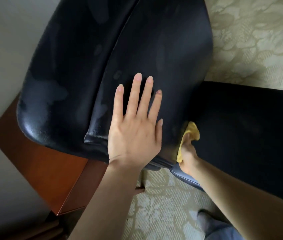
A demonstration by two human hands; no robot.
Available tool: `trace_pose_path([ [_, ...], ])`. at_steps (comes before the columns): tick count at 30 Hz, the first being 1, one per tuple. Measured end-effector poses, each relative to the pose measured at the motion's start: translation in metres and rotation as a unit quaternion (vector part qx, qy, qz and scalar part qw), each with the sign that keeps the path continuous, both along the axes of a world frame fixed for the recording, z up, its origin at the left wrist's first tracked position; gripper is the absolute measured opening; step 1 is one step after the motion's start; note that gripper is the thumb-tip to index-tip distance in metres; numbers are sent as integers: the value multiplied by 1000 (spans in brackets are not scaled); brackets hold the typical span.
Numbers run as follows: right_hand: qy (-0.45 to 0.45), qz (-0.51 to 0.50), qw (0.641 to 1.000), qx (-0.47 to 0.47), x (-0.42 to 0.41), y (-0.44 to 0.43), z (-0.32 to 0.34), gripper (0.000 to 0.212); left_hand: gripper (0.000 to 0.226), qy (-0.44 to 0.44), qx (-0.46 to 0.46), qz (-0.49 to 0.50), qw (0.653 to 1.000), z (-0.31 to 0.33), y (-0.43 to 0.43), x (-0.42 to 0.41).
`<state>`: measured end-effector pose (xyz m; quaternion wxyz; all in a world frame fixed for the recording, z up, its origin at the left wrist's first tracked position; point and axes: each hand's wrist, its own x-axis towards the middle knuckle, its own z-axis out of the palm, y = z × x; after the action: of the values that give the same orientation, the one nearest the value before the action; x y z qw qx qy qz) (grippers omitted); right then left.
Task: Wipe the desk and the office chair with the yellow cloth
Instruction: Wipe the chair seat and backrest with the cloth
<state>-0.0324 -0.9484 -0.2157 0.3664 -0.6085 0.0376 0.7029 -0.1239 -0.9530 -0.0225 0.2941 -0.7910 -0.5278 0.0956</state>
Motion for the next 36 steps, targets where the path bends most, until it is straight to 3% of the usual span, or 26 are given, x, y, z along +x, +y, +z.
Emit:
trace_pose_path([
  [3, 22, -15, 999, -34, -15, -26, 4, 63, 59, -15, -27, -19, 999, 3, -2, 0],
  [10, 25, -38, 997, -55, -33, -43, 50, 33, 62, -51, -101, -43, 993, 15, -12, -1],
  [12, 10, -14, 999, -46, -37, -46, 65, 32, 60, -78, -102, -44, 991, 21, -19, -2],
  [15, -5, -3, 1000, -24, -41, -48, 94, 51, 57, -97, -58, -10, 994, 38, -31, -9],
  [21, -93, 57, 979, 170, -61, -54, 168, 55, 59, -169, 65, 114, 977, 83, -50, -42],
  [23, -161, 91, 941, 283, -68, -53, 189, 53, 62, -265, 59, 173, 947, 95, -51, -49],
  [26, -242, 116, 854, 445, -78, -45, 214, 51, 62, -481, 0, 220, 849, 103, -46, -57],
  [29, -289, 148, 784, 529, -81, -30, 231, 51, 59, -586, -65, 227, 775, 105, -45, -55],
  [32, -334, 171, 757, 535, -75, -2, 238, 51, 56, -618, -56, 218, 753, 107, -46, -53],
  [36, -366, 196, 762, 498, -63, 52, 254, 52, 57, -620, -49, 218, 752, 103, -45, -51],
])
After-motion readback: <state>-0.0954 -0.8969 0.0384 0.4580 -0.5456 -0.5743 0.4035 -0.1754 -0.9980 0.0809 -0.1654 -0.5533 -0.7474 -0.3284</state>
